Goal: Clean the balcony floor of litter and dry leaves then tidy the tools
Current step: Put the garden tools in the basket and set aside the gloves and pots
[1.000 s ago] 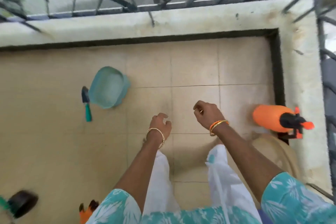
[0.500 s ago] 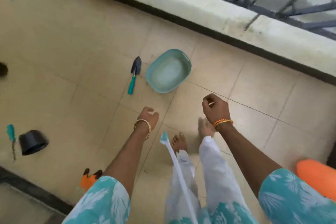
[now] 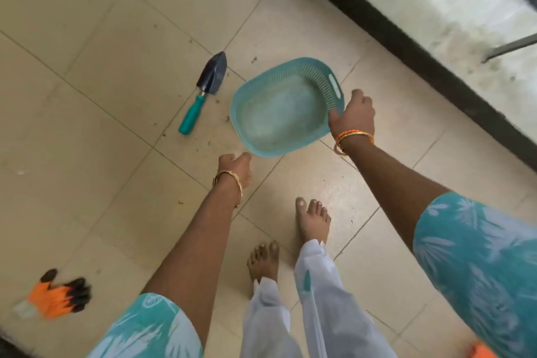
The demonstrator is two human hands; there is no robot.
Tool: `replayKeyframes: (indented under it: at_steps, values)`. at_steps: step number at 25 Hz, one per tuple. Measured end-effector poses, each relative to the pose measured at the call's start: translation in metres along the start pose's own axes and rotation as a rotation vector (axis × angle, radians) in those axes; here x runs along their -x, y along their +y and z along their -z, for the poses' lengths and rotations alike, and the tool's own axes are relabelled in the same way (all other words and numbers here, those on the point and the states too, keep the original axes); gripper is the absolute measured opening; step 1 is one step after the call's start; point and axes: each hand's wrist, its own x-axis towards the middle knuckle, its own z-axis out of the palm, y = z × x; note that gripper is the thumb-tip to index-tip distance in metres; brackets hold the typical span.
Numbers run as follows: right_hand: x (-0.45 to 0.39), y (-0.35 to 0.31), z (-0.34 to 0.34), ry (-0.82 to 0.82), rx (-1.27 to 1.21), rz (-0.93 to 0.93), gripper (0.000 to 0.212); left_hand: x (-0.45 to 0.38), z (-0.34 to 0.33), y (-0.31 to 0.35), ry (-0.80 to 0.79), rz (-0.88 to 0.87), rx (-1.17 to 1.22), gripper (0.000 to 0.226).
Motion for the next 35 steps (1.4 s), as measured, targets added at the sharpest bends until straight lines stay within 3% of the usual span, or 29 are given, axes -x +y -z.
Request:
replayKeyframes:
  at_steps: [2, 5, 10, 13, 16, 19, 24, 27, 30, 35]
  values:
    - [-0.015, 0.002, -0.012, -0.035, 0.05, -0.002, 0.051, -0.018, -0.011, -0.002, -0.062, 0.035, 0.07, 0.018]
    - [-0.036, 0.012, -0.036, -0.01, -0.005, 0.0, 0.03, -0.039, -0.034, -0.009, -0.161, 0.074, 0.13, 0.018]
    - [-0.034, 0.02, -0.03, 0.051, -0.147, -0.051, 0.022, -0.034, -0.043, -0.008, -0.114, 0.096, 0.319, 0.019]
    - [-0.009, 0.03, -0.017, 0.0, -0.179, -0.142, 0.026, -0.01, -0.036, -0.01, -0.077, 0.023, 0.239, 0.023]
    - [0.027, 0.05, 0.004, -0.184, -0.25, -0.358, 0.039, 0.022, -0.02, -0.012, -0.006, -0.044, 0.162, 0.021]
    - [0.072, 0.08, 0.029, -0.285, -0.358, -0.512, 0.032, 0.053, 0.001, -0.014, -0.053, -0.13, -0.081, 0.017]
    - [0.145, 0.113, 0.054, -0.221, -0.602, -0.649, 0.02, 0.119, 0.022, -0.004, -0.149, -0.264, -0.39, 0.027]
    - [0.193, 0.112, 0.081, -0.118, -0.801, -0.733, 0.023, 0.158, 0.02, -0.01, -0.137, -0.306, -0.425, 0.031]
    - [0.24, 0.128, 0.1, -0.002, -0.976, -0.843, 0.029, 0.199, 0.003, -0.028, -0.199, -0.245, -0.384, 0.023]
    - [0.299, 0.185, 0.111, 0.147, -1.248, -0.987, 0.025, 0.256, -0.055, -0.076, -0.37, -0.179, -0.582, 0.02]
